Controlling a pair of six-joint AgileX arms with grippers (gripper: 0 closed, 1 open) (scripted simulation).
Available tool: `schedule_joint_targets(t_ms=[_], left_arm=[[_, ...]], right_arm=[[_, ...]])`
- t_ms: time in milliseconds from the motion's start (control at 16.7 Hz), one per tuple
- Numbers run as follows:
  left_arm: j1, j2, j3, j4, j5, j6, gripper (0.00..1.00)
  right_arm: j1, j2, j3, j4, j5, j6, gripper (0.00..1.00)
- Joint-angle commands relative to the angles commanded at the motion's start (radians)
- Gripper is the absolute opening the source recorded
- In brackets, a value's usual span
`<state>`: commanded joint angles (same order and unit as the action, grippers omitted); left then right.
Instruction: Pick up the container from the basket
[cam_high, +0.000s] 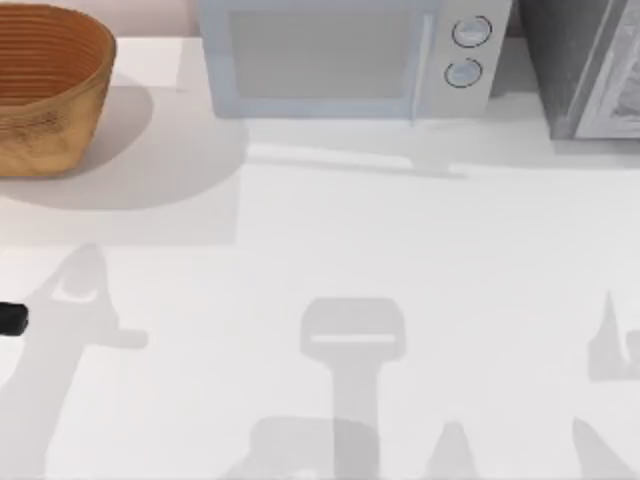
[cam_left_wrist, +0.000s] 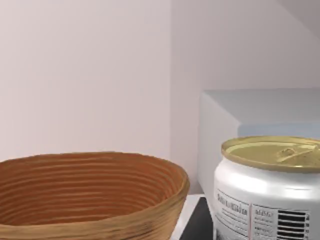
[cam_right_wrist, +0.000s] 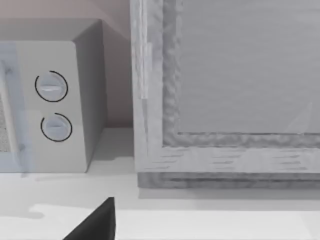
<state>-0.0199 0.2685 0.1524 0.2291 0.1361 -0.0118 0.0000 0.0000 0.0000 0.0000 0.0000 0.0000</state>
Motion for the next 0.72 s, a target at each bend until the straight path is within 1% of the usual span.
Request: schedule_joint_targets(t_ms=[720], left_arm=[[-0.061, 0.632, 0.292, 0.434, 0.359, -0.002, 0.0]], right_arm=[[0.0, 0.0, 0.0, 0.0, 0.0, 0.0, 1.0]])
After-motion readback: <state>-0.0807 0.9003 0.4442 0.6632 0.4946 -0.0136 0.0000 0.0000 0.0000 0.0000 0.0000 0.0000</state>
